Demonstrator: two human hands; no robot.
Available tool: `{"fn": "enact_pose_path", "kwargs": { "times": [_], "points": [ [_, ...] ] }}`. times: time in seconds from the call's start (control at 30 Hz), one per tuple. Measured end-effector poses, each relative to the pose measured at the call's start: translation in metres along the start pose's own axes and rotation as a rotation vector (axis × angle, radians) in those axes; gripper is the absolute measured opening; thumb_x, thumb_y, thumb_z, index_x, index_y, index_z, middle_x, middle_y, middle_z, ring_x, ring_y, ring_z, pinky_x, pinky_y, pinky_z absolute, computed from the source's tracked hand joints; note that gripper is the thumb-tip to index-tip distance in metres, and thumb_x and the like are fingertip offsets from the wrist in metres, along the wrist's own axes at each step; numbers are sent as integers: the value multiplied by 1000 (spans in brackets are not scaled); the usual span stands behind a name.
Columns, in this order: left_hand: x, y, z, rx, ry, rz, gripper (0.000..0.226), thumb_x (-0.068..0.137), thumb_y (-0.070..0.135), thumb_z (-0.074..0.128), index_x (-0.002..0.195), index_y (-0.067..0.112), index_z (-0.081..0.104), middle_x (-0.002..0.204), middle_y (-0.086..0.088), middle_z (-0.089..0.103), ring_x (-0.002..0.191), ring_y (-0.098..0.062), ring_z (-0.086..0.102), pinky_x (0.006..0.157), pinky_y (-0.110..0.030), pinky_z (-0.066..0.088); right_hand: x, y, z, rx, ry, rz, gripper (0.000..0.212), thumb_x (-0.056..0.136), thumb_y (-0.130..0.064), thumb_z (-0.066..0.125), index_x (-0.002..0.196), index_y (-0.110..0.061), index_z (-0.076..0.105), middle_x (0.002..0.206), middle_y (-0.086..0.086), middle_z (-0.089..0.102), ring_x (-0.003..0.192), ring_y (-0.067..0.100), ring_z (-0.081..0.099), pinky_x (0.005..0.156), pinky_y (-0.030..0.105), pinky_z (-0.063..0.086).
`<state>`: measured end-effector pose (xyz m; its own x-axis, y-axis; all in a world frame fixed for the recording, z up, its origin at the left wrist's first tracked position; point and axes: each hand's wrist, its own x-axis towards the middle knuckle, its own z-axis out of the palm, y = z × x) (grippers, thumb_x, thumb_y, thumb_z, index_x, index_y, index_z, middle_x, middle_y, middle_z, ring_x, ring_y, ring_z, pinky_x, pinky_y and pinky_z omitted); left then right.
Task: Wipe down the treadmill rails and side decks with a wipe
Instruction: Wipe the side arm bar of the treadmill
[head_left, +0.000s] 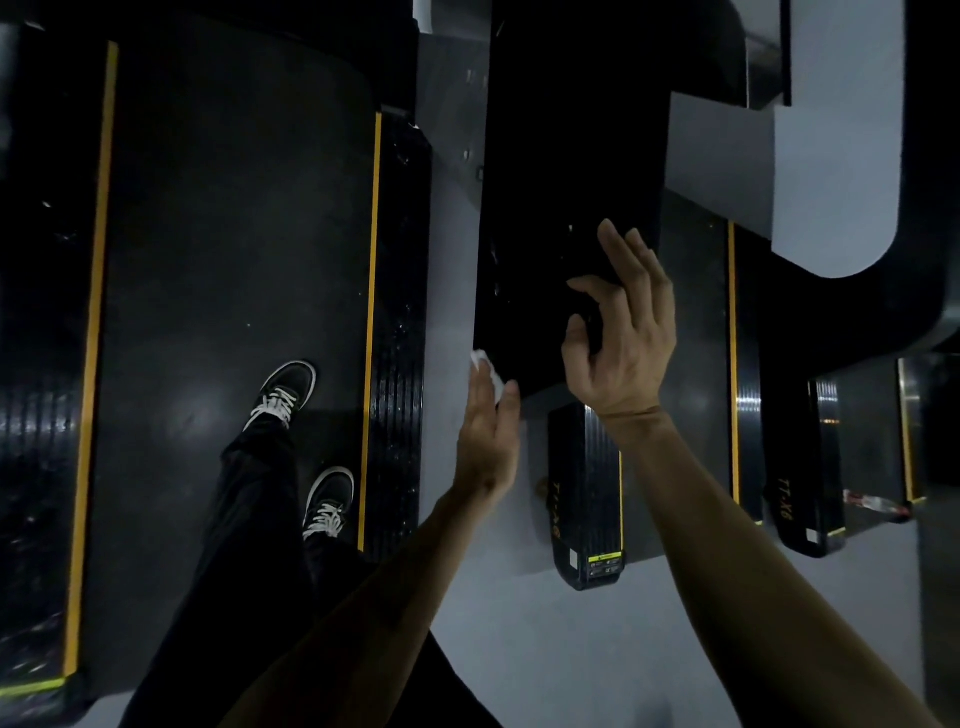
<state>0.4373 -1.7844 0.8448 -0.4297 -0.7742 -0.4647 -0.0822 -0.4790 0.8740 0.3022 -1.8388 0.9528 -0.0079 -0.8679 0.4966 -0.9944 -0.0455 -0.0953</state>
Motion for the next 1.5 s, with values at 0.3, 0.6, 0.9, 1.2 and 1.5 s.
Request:
{"fn": "enact_pose_path", "kwargs": {
  "times": [0.3, 0.6, 0.9, 1.2, 1.5],
  "points": [
    [-14, 18, 15, -36, 66, 191, 74, 109, 53, 30, 162, 3, 15, 171, -8, 13, 159, -19, 10, 129, -51, 16, -1, 0, 1, -11, 7, 6, 35, 93, -23, 48, 102, 1, 72, 144, 25, 56, 137, 43, 50, 104, 60, 45],
    [18, -2, 4, -98, 126, -15, 89, 96, 80, 28, 158, 16, 37, 160, -8, 42, 151, -21, 35, 121, -52, 35, 0, -1, 0, -13, 6, 2, 33, 91, -22, 50, 102, 0, 72, 144, 24, 56, 137, 43, 50, 104, 59, 45],
    [-6, 14, 19, -185, 124, 3, 76, 102, 52, 38, 160, 3, 26, 167, -10, 29, 156, -14, 21, 128, -41, 23, -1, 1, 2, -10, 18, -4, 32, 91, -22, 50, 104, -1, 70, 144, 25, 56, 137, 44, 50, 104, 59, 45],
    [-4, 1, 0, -96, 15, -90, 77, 101, 57, 26, 165, 16, 12, 172, 3, 12, 155, -1, 11, 129, -32, 14, -2, 0, 1, -28, 11, 5, 34, 92, -24, 50, 102, 0, 73, 144, 23, 56, 137, 42, 50, 106, 57, 44],
    [-2, 11, 3, -155, 26, 120, 75, 106, 55, 34, 161, 5, 22, 169, -5, 23, 156, -9, 19, 127, -31, 20, -1, -1, 1, -24, 16, 7, 32, 90, -21, 51, 103, 0, 73, 144, 24, 56, 137, 43, 50, 105, 58, 44]
  ]
}}
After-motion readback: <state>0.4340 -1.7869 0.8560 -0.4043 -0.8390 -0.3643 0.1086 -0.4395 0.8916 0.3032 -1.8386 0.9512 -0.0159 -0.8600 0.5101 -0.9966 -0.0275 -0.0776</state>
